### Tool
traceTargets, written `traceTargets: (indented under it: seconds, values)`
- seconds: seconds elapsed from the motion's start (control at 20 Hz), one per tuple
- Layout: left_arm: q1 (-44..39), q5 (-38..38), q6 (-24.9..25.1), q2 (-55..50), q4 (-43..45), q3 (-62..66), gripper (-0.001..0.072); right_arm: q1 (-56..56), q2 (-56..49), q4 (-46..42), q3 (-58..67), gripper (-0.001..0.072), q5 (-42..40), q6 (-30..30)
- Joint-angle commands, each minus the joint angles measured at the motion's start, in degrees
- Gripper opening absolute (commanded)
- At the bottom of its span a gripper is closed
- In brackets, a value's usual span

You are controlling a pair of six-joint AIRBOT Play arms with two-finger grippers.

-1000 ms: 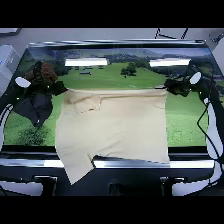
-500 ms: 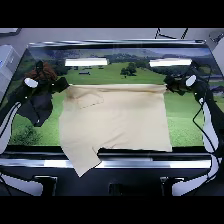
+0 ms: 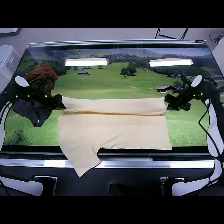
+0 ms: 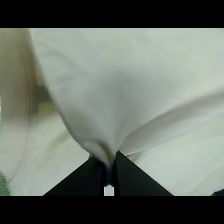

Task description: Fold the clothes and pants, and hang the long-sleeved shirts on hangers.

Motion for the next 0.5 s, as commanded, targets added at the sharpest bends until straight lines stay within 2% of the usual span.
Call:
traceTargets:
  seconds: [0.0, 0.2, 0.25, 0.3, 0.35, 0.4, 0.45]
  values:
    - [-0.9, -4.2, 0.2, 0.1, 1.6, -3.9, 0.0031, 0.0, -0.2, -1.0, -3.0, 0.0044, 4.2, -1.0]
    - [-0.9, -1.2, 0.0, 0.1, 1.5, -8.0, 0.0032, 0.0, -0.2, 1.8, -3.0, 0.0046, 2.9, -1.0]
    - [-0.7, -1.2, 0.4, 0.1, 1.5, -8.0, 0.0035, -0.1, -0.2, 3.1, -2.9, 0.0065, 3.6, -2.1]
    - [-0.3, -1.4, 0.6, 0.2, 1.5, -7.5, 0.0124, -0.1, 0.0, 3.0, -2.5, 0.0201, 4.9, -3.5]
    - [0.7, -2.9, 0.5, 0.2, 1.5, -6.3, 0.0389, -0.2, 0.3, 2.4, -1.8, 0.0349, 6.8, -4.2]
    - [1.8, -5.2, 0.6, 0.3, 1.5, -4.6, 0.0592, -0.7, 0.9, 2.3, -0.8, 0.0465, 9.2, -4.3]
    - [3.4, -8.1, 0.7, 0.8, 1.5, -2.8, 0.0599, -1.9, 1.8, 2.4, 0.1, 0.0513, 11.2, -4.8]
